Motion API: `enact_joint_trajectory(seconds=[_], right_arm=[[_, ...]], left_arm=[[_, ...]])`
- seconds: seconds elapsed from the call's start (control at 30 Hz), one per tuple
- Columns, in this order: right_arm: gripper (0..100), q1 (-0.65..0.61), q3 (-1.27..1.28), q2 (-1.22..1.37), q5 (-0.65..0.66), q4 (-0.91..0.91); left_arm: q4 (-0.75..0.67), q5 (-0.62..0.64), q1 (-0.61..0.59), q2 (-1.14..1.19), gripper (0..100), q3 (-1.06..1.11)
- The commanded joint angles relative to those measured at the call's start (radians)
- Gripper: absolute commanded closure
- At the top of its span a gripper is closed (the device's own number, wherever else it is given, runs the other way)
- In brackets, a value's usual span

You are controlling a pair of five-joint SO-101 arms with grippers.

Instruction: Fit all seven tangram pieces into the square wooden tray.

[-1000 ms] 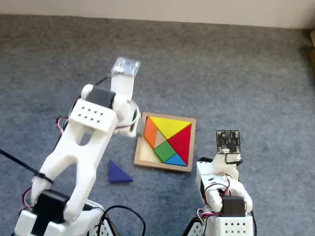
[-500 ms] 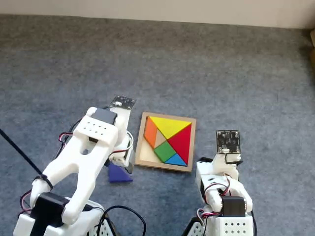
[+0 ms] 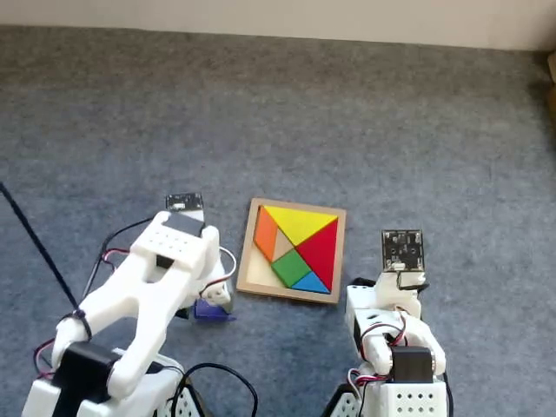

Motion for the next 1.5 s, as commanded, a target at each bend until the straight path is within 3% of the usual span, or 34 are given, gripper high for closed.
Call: enact_joint_trajectory(seconds=[0.0,0.23,0.6,0.7,0.8,0.97,1.23,1.47], right_arm=[[99.3,0.016,0.131,-0.016,-0.003,-0.022],[99.3,0.016,0.131,-0.016,-0.003,-0.022],[99.3,0.016,0.131,-0.016,-0.003,-0.022],[99.3,0.016,0.131,-0.016,-0.003,-0.022],[99.3,0.016,0.131,-0.016,-0.003,-0.022],[99.3,0.016,0.131,-0.016,-0.003,-0.022],[99.3,0.016,0.131,-0.016,-0.003,-0.022],[99.3,0.016,0.131,-0.016,-0.003,-0.022]], left_arm=[[-0.104,0.012,-0.008,-0.021,75,0.073],[-0.127,0.086,-0.002,-0.021,75,0.09],[-0.193,0.095,-0.004,-0.031,76,0.117],[-0.196,0.158,-0.004,-0.031,76,0.116],[-0.198,0.167,-0.004,-0.031,81,0.114],[-0.193,0.172,-0.012,-0.031,100,0.073],[-0.187,0.173,-0.004,-0.033,99,-0.001],[-0.06,0.175,0.035,-0.033,99,-0.154]])
